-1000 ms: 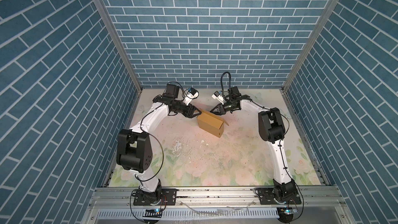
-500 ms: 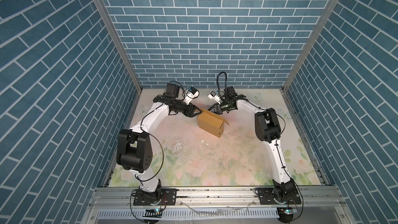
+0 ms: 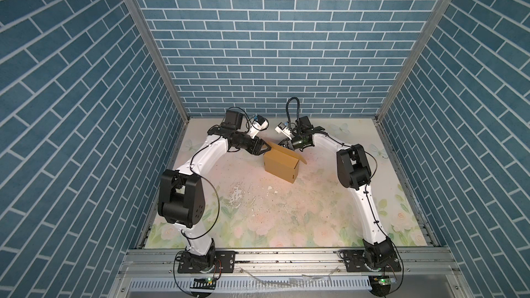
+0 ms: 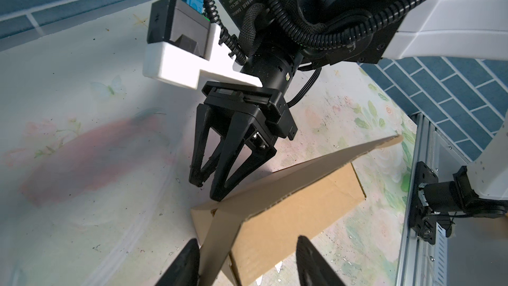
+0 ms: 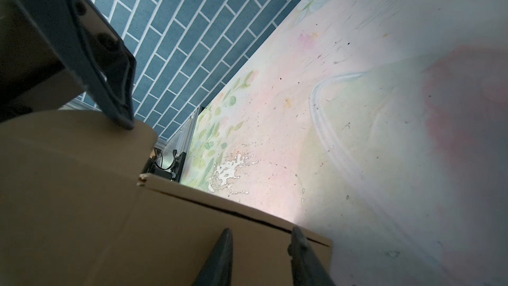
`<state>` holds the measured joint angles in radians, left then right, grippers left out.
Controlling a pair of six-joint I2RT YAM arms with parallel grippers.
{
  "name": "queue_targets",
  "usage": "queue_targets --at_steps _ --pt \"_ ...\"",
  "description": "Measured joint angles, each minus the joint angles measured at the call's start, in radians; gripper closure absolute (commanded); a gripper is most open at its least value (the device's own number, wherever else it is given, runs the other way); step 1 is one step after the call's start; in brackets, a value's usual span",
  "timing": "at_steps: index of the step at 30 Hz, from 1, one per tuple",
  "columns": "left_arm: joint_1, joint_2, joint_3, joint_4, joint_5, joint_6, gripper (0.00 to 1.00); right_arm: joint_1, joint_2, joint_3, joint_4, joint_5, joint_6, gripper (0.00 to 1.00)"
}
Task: Assemble paper box
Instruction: Fold and tuck the lid into the gap.
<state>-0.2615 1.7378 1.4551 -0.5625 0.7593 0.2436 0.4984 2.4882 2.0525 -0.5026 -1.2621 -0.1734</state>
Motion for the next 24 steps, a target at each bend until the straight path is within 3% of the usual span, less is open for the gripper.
queue_targets --at_steps 17,20,24 --pt "-0.017 0.001 0.0 -0.001 -0.044 -0.011 0.43 0.015 0.002 0.006 -0.06 -0.061 -0.019 0.64" --pt "-0.017 0.0 0.0 0.0 -0.048 -0.013 0.43 0.002 0.003 0.021 -0.066 0.001 -0.037 0.65" --pt "-0.018 -0.01 -0.001 -0.001 -0.054 -0.015 0.42 -0.04 -0.019 -0.009 -0.039 0.173 -0.035 0.64"
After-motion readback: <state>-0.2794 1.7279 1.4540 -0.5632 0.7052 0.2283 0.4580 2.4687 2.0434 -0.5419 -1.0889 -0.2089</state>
